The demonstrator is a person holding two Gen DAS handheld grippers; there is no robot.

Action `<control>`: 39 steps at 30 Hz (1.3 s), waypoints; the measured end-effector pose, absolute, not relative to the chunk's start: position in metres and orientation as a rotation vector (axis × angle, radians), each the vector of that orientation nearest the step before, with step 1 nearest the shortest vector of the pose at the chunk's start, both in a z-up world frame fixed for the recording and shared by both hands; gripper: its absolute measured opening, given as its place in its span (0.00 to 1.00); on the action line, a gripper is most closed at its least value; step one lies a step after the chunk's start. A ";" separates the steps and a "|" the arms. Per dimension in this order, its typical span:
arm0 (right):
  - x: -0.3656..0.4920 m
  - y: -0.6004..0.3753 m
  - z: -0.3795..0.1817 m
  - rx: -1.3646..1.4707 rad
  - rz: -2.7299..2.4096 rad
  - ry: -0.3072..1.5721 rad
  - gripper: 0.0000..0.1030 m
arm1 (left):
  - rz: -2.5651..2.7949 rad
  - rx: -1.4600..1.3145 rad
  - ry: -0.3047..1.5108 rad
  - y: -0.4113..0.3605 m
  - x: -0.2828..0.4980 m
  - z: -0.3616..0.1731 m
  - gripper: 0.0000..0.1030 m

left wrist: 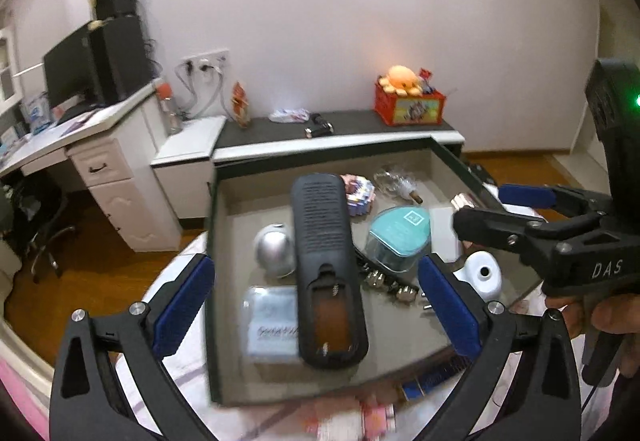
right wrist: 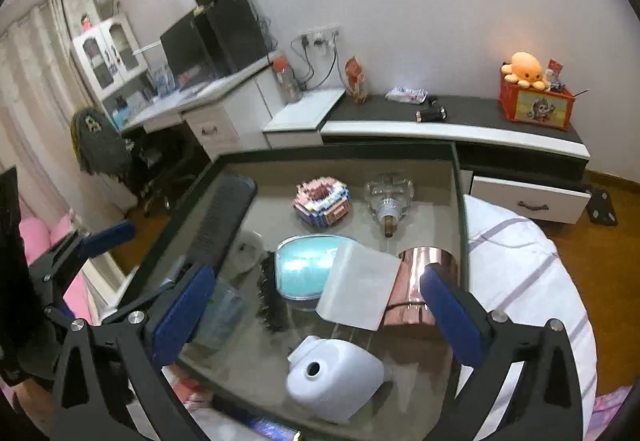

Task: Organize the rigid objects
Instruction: 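Withdraw both tools from the box back over the bed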

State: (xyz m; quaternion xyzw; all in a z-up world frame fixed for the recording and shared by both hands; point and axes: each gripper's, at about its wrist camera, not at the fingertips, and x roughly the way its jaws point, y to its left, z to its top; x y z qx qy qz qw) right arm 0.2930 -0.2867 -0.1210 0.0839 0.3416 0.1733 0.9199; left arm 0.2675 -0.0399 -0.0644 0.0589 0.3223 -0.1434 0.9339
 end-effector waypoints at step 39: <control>0.062 -0.280 -0.099 0.170 0.231 0.617 1.00 | -0.160 -0.017 0.660 0.008 0.051 -0.056 1.00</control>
